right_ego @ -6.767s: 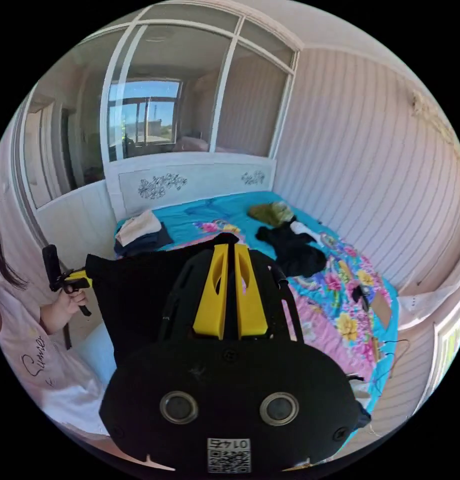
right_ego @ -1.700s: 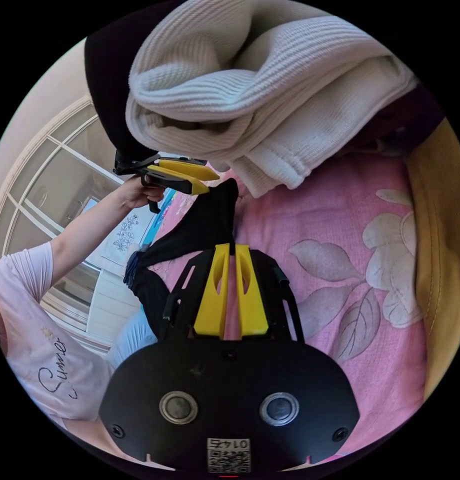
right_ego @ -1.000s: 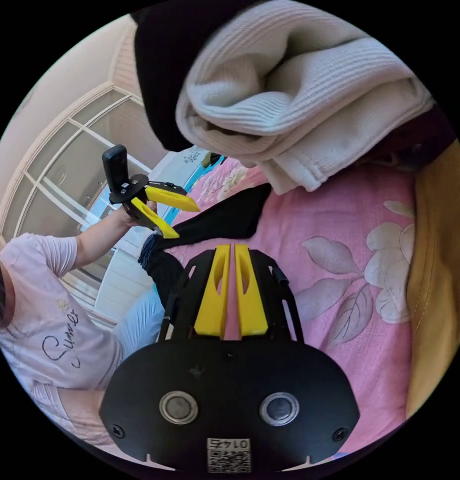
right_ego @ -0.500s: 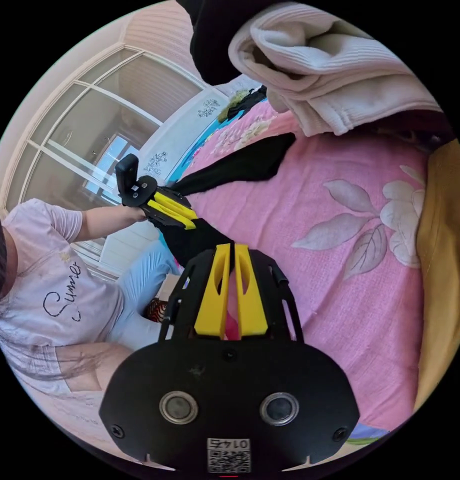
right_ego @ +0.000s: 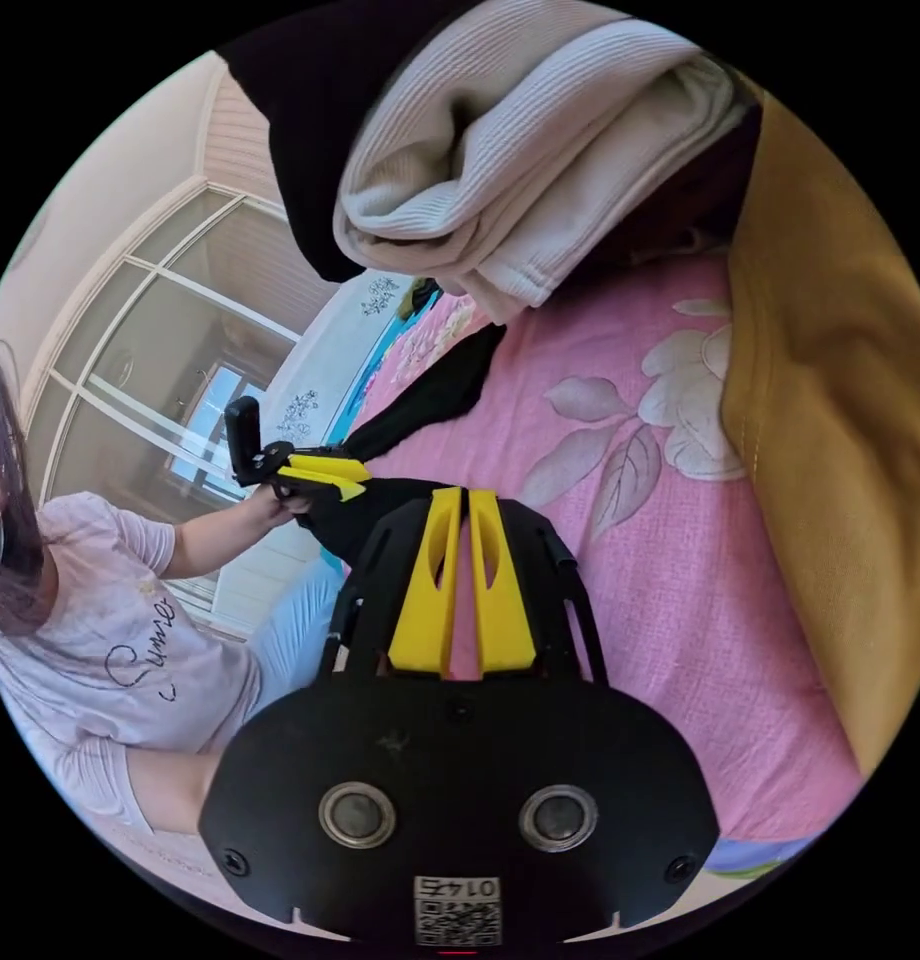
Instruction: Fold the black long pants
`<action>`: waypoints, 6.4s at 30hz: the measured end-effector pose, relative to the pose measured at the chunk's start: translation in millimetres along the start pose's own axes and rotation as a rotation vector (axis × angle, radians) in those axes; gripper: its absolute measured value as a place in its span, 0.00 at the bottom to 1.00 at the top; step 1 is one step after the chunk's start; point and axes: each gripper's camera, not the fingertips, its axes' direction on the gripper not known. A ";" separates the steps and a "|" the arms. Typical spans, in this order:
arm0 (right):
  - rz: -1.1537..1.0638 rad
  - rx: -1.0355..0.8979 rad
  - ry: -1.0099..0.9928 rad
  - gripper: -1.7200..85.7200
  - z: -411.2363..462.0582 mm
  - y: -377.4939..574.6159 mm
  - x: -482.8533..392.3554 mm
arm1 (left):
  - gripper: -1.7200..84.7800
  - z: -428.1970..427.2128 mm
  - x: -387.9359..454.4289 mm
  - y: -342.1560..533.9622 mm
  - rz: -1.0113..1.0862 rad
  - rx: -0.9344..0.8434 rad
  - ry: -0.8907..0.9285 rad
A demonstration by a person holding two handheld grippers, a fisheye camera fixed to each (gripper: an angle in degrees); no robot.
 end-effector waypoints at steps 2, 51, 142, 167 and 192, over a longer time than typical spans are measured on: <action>0.009 0.024 0.027 0.03 -4.3 1.6 -5.8 | 0.08 -51.5 -1.7 54.0 -0.066 0.051 -0.022; 0.223 -0.109 0.471 0.02 -20.9 -11.4 -204.4 | 0.01 -554.4 -179.7 750.9 -1.147 0.718 -0.338; 0.467 0.024 0.116 0.02 -30.3 51.7 -39.2 | 0.02 -465.9 -283.4 767.8 -1.312 0.585 -0.066; 0.253 0.120 0.645 0.12 -70.6 66.3 -170.7 | 0.10 -216.2 -7.6 235.4 0.081 0.187 -0.055; 0.199 0.118 0.770 0.05 -138.3 59.1 -281.6 | 0.08 -155.1 5.8 162.5 -0.007 0.078 -0.325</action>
